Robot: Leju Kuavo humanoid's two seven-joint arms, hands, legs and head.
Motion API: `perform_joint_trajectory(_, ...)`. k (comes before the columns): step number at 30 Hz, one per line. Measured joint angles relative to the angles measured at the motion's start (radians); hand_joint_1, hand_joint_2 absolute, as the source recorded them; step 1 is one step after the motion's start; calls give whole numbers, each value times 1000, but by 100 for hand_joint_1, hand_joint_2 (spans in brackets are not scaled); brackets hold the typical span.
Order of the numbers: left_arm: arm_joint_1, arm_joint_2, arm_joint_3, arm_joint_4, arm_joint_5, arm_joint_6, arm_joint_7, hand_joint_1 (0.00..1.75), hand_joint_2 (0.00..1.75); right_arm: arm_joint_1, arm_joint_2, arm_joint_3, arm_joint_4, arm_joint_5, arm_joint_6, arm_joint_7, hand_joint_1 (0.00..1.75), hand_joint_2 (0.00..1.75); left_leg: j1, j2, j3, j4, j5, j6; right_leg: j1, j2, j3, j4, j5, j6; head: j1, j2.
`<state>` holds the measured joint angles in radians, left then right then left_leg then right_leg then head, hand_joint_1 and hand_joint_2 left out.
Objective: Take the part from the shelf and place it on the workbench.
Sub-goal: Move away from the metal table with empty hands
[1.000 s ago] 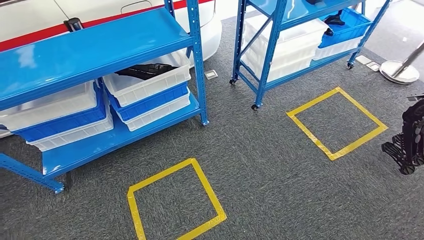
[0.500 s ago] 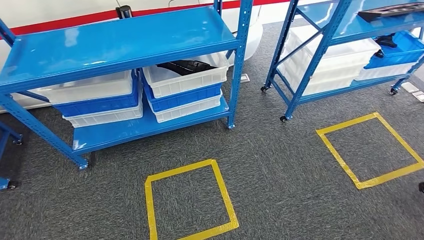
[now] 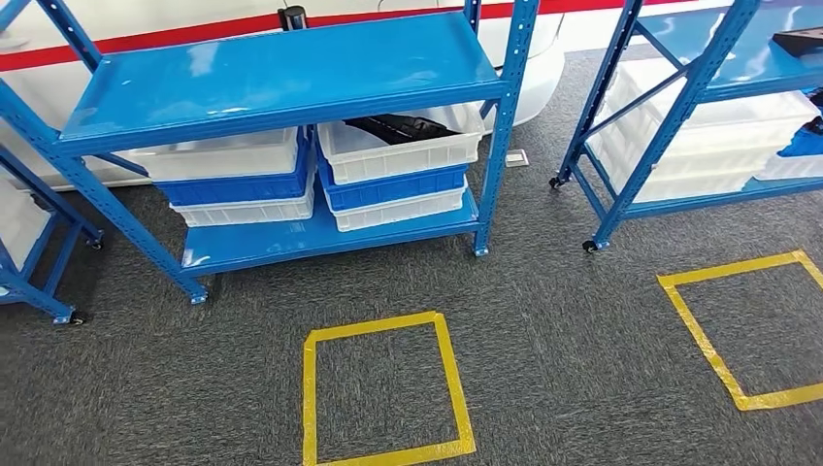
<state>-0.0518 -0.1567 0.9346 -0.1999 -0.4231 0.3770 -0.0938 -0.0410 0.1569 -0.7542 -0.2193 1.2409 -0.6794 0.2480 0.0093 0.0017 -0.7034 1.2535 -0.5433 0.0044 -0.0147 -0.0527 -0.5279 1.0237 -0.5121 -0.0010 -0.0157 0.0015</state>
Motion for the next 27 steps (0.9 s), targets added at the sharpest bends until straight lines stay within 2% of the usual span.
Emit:
perform_joint_trajectory(2,-1,2,0,0,-2,-1,0,0,0,-3,1,-1,4,1,1,4,0,0,-6,34,70,-135,60,13,4,-18,6,0,-4,1,0,0)
perform_joint_trajectory(4,-5,4,0,0,-5,-2,0,0,0,-5,2,-2,7,8,3,10,0,0,-16,61,109,-213,79,25,7,-34,10,-1,-9,8,1,0)
perform_joint_trajectory(6,-6,6,0,0,-7,-2,0,0,0,-8,3,-2,9,12,6,15,0,0,-22,48,110,-225,77,32,9,-51,15,-7,-12,18,0,0)
perform_joint_trajectory(7,-4,6,0,0,-8,-2,0,0,0,-9,3,-2,10,11,7,16,0,0,-20,39,114,-233,82,36,9,-51,17,-6,-14,23,0,0)
perform_joint_trajectory(9,-3,7,0,0,-8,-3,0,0,0,-10,2,-4,12,7,12,21,0,0,-12,24,126,-252,95,45,9,-16,2,32,-35,28,1,0)
perform_joint_trajectory(11,-4,7,0,0,-10,-4,0,0,0,-8,0,-8,16,6,22,30,0,0,-8,10,130,-259,100,50,5,31,-57,149,-85,24,7,0)
perform_joint_trajectory(12,-5,8,0,0,-11,-4,0,0,0,-7,-1,-10,18,6,26,34,0,0,-8,2,129,-259,100,51,3,41,-92,213,-107,24,10,0)
perform_joint_trajectory(13,-5,8,0,0,-13,-5,0,0,0,-7,-2,-12,19,4,28,37,0,0,-7,-6,130,-259,100,50,1,44,-118,256,-117,28,11,0)
perform_joint_trajectory(14,-4,7,0,0,-14,-6,0,0,0,-6,-3,-14,20,2,29,40,0,0,-7,-13,131,-258,99,49,-1,45,-127,261,-109,37,12,0)
perform_joint_trajectory(15,-4,7,0,0,-16,-6,0,0,0,-6,-5,-16,21,-1,30,42,0,0,-5,-20,132,-257,97,46,-4,45,-116,228,-86,48,13,0)
perform_joint_trajectory(17,-3,7,0,0,-19,-7,0,0,0,-6,-6,-19,21,-5,31,45,0,0,-4,-30,134,-250,91,37,-11,47,-62,94,-24,68,15,0)
perform_joint_trajectory(18,-3,7,0,0,-19,-6,0,0,0,-7,-6,-19,22,-5,30,46,0,0,-5,-34,133,-245,86,30,-12,49,-40,40,-2,68,16,0)
perform_joint_trajectory(19,-3,8,0,0,-20,-6,0,0,0,-8,-6,-20,22,-6,29,46,0,0,-7,-35,133,-240,81,24,-12,50,-28,8,10,62,16,0)
perform_joint_trajectory(20,-3,10,0,0,-22,-6,1,0,0,-9,-5,-20,23,-6,28,46,0,0,-9,-36,132,-237,77,23,-12,51,-24,-2,13,54,16,0)
perform_joint_trajectory(22,-2,11,0,0,-24,-6,2,0,0,-10,-4,-22,23,-7,26,46,0,0,-9,-36,133,-237,75,40,-12,52,-18,-4,17,42,12,0)
perform_joint_trajectory(24,-1,12,0,0,-27,-6,4,0,0,-9,-4,-24,23,-7,22,46,0,0,-8,-35,134,-237,77,58,-10,52,-15,-5,18,40,10,0)
perform_joint_trajectory(27,-2,12,0,0,-29,-6,6,0,0,-9,-3,-27,23,-8,17,43,0,0,-7,-34,138,-242,78,60,-7,53,-14,-5,17,36,10,0)
